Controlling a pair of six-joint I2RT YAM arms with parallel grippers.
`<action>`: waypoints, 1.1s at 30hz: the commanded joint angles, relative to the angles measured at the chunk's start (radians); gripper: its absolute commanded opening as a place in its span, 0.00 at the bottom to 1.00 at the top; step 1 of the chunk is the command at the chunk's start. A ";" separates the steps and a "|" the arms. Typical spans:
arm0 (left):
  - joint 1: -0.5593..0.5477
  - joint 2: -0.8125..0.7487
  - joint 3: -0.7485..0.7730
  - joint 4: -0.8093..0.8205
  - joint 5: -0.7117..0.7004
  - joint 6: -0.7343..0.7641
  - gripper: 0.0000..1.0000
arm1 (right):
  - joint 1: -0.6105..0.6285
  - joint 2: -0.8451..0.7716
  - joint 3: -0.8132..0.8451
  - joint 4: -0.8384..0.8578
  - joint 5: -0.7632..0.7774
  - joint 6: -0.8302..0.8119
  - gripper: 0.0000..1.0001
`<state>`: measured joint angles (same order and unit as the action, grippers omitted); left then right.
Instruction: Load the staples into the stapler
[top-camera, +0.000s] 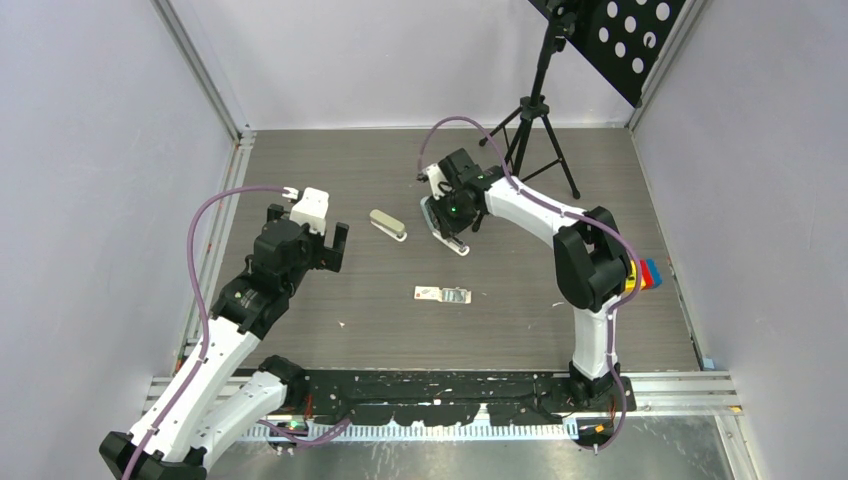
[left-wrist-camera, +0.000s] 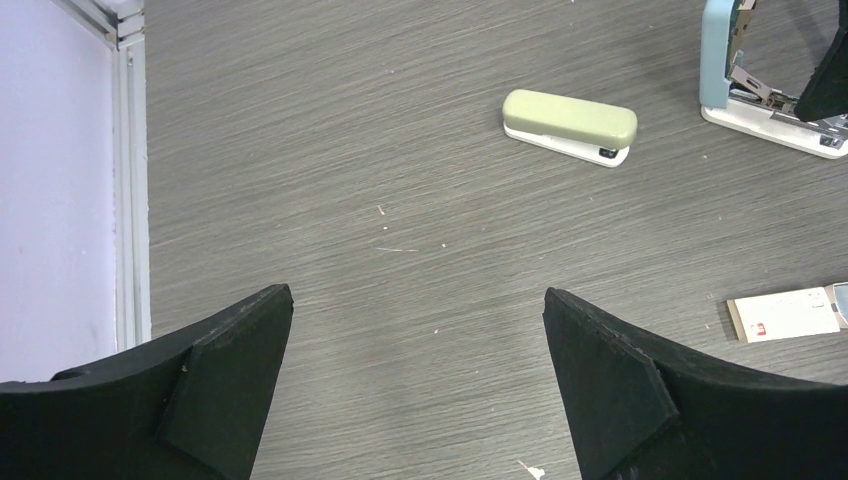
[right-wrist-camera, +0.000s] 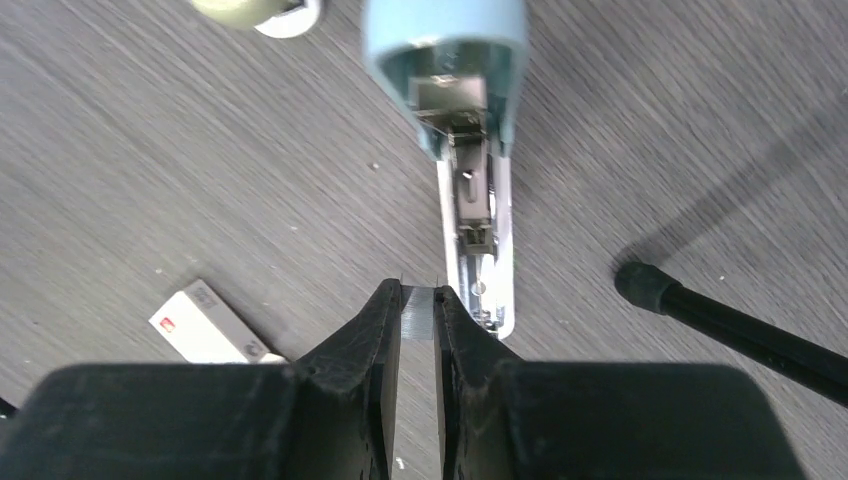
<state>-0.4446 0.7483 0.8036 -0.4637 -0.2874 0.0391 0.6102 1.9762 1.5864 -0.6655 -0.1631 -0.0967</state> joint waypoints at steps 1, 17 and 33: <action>0.003 -0.005 -0.007 0.045 0.011 0.018 1.00 | -0.021 -0.059 -0.046 0.086 -0.032 -0.060 0.17; 0.003 0.017 -0.012 0.053 0.014 0.024 1.00 | -0.052 -0.100 -0.111 0.163 -0.035 -0.104 0.18; 0.003 0.026 -0.015 0.059 0.022 0.026 1.00 | -0.053 -0.095 -0.129 0.163 -0.050 -0.172 0.18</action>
<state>-0.4446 0.7750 0.7948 -0.4599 -0.2794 0.0578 0.5606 1.8954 1.4620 -0.5266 -0.1898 -0.2382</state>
